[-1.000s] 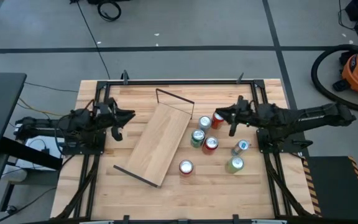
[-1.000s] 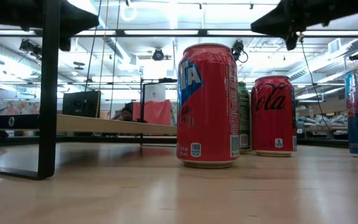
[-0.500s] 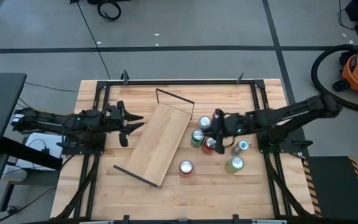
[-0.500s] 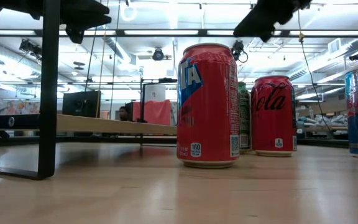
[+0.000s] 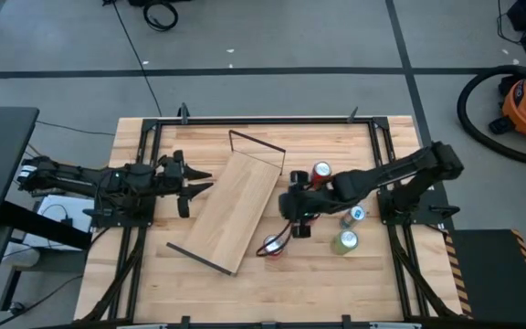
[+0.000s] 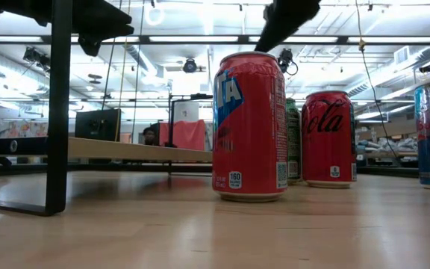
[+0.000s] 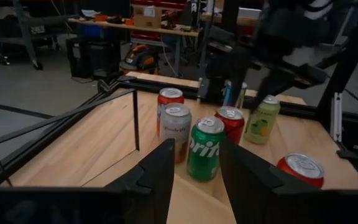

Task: Place canned beverage on shelf
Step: Put the orange soda can on the shelf

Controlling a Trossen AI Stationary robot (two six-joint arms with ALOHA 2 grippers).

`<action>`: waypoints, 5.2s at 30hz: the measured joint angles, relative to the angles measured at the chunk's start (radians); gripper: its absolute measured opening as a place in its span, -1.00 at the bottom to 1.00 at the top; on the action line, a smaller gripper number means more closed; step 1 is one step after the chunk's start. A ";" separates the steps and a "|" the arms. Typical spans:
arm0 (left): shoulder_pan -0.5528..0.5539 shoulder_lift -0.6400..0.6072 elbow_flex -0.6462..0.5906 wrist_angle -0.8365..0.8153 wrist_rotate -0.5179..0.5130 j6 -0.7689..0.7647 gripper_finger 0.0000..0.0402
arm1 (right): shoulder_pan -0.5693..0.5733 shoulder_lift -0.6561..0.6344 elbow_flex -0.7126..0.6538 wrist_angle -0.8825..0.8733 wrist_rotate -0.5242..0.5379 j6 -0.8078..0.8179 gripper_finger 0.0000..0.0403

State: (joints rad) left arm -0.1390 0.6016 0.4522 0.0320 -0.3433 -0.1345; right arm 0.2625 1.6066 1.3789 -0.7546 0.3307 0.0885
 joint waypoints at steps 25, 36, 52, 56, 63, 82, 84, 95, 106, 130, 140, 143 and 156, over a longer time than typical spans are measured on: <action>0.000 0.000 0.026 -0.027 -0.049 0.015 0.15 | 0.137 0.401 0.423 -0.167 -0.201 0.075 0.59; 0.000 0.001 0.026 -0.069 -0.027 -0.030 0.15 | 0.128 0.454 0.485 -0.261 -0.199 -0.062 0.70; 0.000 0.000 0.026 -0.122 -0.026 -0.076 0.15 | 0.110 0.526 0.482 -0.279 -0.254 -0.126 0.84; 0.000 -0.001 0.026 -0.126 -0.026 -0.076 0.15 | 0.100 0.536 0.483 -0.296 -0.268 -0.124 0.71; 0.000 0.000 0.026 -0.143 -0.026 -0.080 0.15 | 0.058 0.535 0.484 -0.312 -0.295 0.010 0.58; 0.000 0.000 0.026 -0.141 -0.026 -0.084 0.15 | -0.104 0.527 0.739 -0.500 -0.137 0.097 0.60; 0.000 0.000 0.026 -0.141 -0.026 -0.087 0.15 | -0.141 0.529 0.739 -0.497 -0.138 0.125 0.60; 0.000 0.000 0.026 -0.141 -0.027 -0.087 0.15 | -0.282 0.535 0.740 -0.481 -0.141 0.311 0.60; 0.000 0.001 0.026 -0.142 -0.027 -0.087 0.15 | -0.342 0.536 0.711 -0.460 -0.144 0.299 0.60; 0.000 0.001 0.026 -0.142 -0.027 -0.088 0.15 | -0.364 0.534 0.710 -0.451 -0.146 0.249 0.80; 0.000 0.000 0.026 -0.142 -0.026 -0.088 0.15 | -0.365 0.534 0.710 -0.438 -0.145 0.236 0.79; 0.000 0.000 0.026 -0.146 -0.026 -0.088 0.15 | -0.365 0.533 0.720 -0.429 -0.145 0.209 0.79; -0.001 0.000 0.026 -0.162 -0.026 -0.090 0.15 | -0.355 0.528 0.796 -0.446 -0.184 0.012 0.80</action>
State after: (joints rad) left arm -0.1398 0.6021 0.4782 -0.1299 -0.3695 -0.2250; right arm -0.0927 2.1349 2.1748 -1.2006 0.1463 0.1005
